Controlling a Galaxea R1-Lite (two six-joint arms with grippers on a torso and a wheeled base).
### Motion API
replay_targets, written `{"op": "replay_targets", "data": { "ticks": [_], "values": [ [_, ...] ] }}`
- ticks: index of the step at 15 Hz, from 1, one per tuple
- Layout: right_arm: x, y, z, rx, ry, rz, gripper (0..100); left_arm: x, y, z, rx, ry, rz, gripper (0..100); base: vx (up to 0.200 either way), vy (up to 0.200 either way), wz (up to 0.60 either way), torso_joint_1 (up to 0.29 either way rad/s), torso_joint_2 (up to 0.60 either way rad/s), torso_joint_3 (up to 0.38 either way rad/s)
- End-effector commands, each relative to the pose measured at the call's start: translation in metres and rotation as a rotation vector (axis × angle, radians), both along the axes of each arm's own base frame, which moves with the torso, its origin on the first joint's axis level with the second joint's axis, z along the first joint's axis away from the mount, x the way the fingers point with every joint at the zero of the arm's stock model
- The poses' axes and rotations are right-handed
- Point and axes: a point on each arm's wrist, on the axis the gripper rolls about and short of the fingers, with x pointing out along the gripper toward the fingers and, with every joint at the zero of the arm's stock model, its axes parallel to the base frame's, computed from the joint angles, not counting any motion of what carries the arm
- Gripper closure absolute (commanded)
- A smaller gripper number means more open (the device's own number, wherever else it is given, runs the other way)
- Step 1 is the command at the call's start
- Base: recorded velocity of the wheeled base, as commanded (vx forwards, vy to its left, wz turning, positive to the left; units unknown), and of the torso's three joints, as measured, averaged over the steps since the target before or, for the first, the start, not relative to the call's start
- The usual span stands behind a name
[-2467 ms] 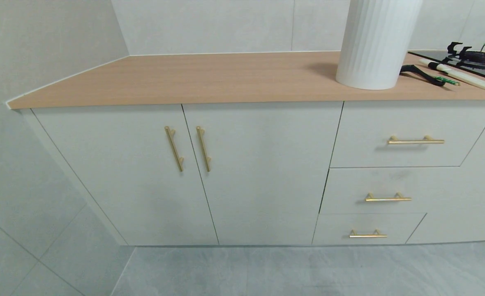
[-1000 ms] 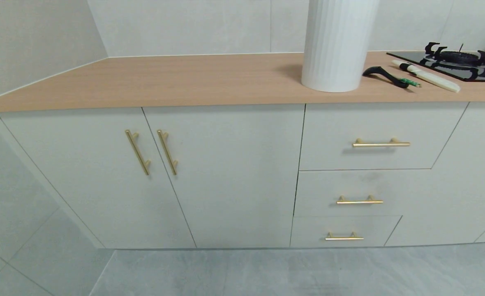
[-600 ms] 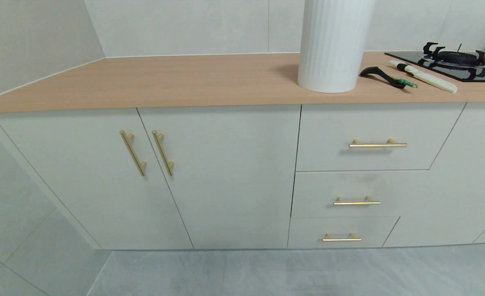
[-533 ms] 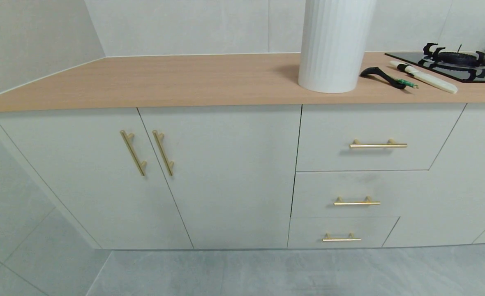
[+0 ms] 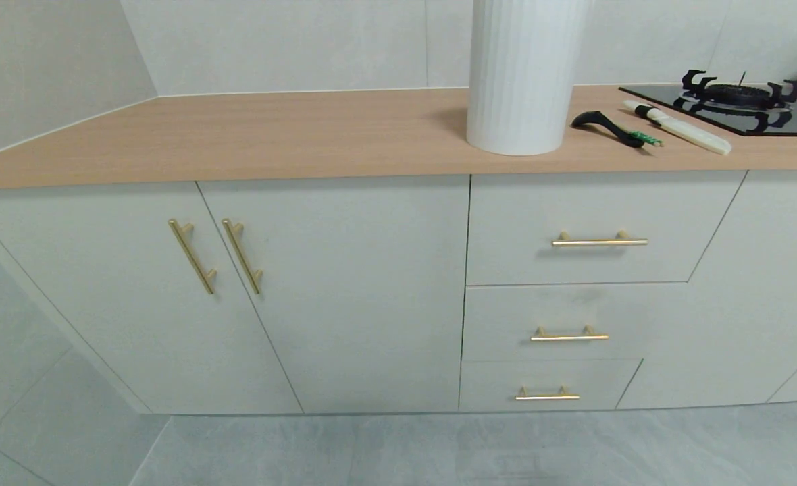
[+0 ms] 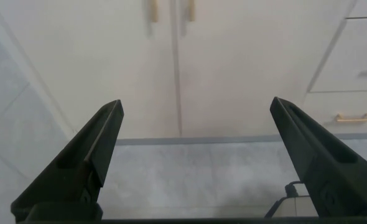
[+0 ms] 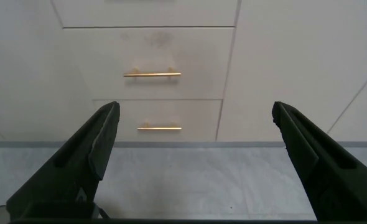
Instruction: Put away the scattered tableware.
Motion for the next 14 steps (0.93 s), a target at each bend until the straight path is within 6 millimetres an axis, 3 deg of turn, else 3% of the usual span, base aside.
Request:
{"op": "replay_targets", "data": {
  "ticks": [1, 14],
  "values": [
    [0.0001, 0.0000, 0.0000, 0.000, 0.001, -0.001, 0, 0.0001, 0.0000, 0.0000, 0.000, 0.000, -0.001, 0, 0.000, 0.000, 0.00, 0.000, 0.00, 0.000],
    [0.0001, -0.0001, 0.0005, 0.003, -0.003, -0.010, 0, 0.0001, 0.0000, 0.0000, -0.002, 0.000, 0.001, 0, 0.000, 0.000, 0.00, 0.000, 0.00, 0.000]
  ]
}}
